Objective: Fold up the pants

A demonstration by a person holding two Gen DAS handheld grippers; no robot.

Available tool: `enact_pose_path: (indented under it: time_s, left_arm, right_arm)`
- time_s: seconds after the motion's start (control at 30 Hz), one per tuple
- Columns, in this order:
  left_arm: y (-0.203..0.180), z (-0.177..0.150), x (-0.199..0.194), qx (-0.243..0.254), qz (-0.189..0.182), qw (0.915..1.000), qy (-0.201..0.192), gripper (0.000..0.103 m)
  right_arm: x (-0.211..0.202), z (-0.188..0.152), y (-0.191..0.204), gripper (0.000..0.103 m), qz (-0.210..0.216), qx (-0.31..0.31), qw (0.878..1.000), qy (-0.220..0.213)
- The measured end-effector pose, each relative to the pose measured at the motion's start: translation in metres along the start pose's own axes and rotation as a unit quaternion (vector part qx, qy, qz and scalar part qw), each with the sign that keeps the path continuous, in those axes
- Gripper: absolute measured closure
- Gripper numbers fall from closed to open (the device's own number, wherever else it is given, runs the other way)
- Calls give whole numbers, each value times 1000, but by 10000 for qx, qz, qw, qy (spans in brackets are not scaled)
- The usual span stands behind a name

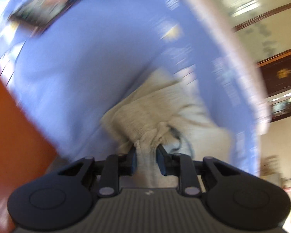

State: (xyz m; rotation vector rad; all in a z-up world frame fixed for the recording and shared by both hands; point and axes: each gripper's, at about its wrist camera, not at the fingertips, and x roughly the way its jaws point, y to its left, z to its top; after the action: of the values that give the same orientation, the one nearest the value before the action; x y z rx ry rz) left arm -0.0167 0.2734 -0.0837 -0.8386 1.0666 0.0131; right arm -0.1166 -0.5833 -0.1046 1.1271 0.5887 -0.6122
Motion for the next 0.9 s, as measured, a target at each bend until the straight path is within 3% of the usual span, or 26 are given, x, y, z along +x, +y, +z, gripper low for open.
enact_pose_path:
  time_s: [0.13, 0.27, 0.33, 0.43, 0.53, 0.6, 0.7, 0.77, 0.9]
  left_arm:
    - [17, -6, -9, -314, -210, 9992, -159, 63]
    - [21, -5, -21, -265, -142, 9984, -473, 47]
    - [26, -6, -21, -414, -262, 9978, -457, 43]
    - [32, -12, -11, -579, -326, 9974, -296, 26]
    - [33, -17, -2, -667, -430, 9966, -205, 23]
    - [33, -16, 5, -803, -591, 9948, -203, 16]
    - [27, -12, 20, -881, -693, 9935, -174, 20]
    - [17, -8, 30, -792, -776, 9938, -116, 29]
    - [3, -5, 47, -592, -694, 9958, -60, 25]
  right_arm:
    - [-14, 3, -35, 46, 645, 1229, 9900, -262]
    - [-21, 1, -29, 46, 804, 912, 9924, -206]
    - [-19, -6, -24, 46, 966, 744, 9925, -90]
    - [1, -19, -9, 45, 906, 504, 9945, 155]
    - [10, -30, -4, 41, 848, 372, 9955, 183]
    - [10, -30, 4, 30, 813, 194, 9965, 86]
    - [5, -30, 20, 39, 529, -179, 9982, -206]
    - [1, -30, 31, 43, 549, -401, 9970, -360]
    - [19, -32, 34, 41, 357, -535, 9978, -186]
